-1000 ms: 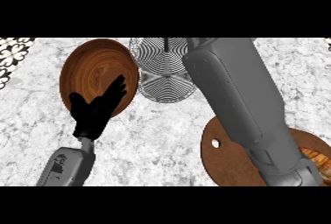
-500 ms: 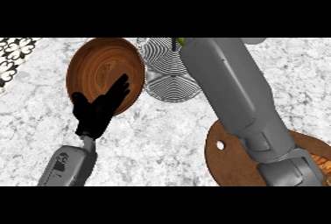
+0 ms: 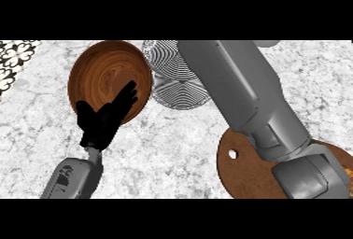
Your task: Pick the pear from the cutting board and place it in the tiered basket
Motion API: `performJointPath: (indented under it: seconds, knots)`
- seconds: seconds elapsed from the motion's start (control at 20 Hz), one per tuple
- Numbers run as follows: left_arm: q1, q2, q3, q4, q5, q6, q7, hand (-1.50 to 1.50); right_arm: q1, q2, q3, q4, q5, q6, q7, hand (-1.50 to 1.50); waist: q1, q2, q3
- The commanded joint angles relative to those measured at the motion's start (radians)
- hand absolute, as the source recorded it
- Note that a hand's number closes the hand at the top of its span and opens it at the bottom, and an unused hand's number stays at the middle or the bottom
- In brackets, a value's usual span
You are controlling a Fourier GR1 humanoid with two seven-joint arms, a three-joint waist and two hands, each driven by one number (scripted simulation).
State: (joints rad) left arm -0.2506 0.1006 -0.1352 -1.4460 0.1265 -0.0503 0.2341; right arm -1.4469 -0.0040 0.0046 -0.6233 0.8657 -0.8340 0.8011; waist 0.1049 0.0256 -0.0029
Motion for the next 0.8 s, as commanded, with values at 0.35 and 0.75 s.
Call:
performJointPath:
  seconds: [0.35, 0.75]
  knots:
    - [0.086, 0.039, 0.070, -0.005, 0.010, 0.016, -0.019, 0.00, 0.029, 0.004, -0.035, -0.027, 0.117, -0.162, 0.269, -1.50, -0.119, -0.041, 0.002]
    - [0.151, 0.039, 0.086, -0.034, 0.007, 0.046, -0.003, 0.00, 0.291, 0.004, 0.115, -0.467, 0.030, 0.135, 0.288, -1.50, -0.181, -0.069, 0.005]
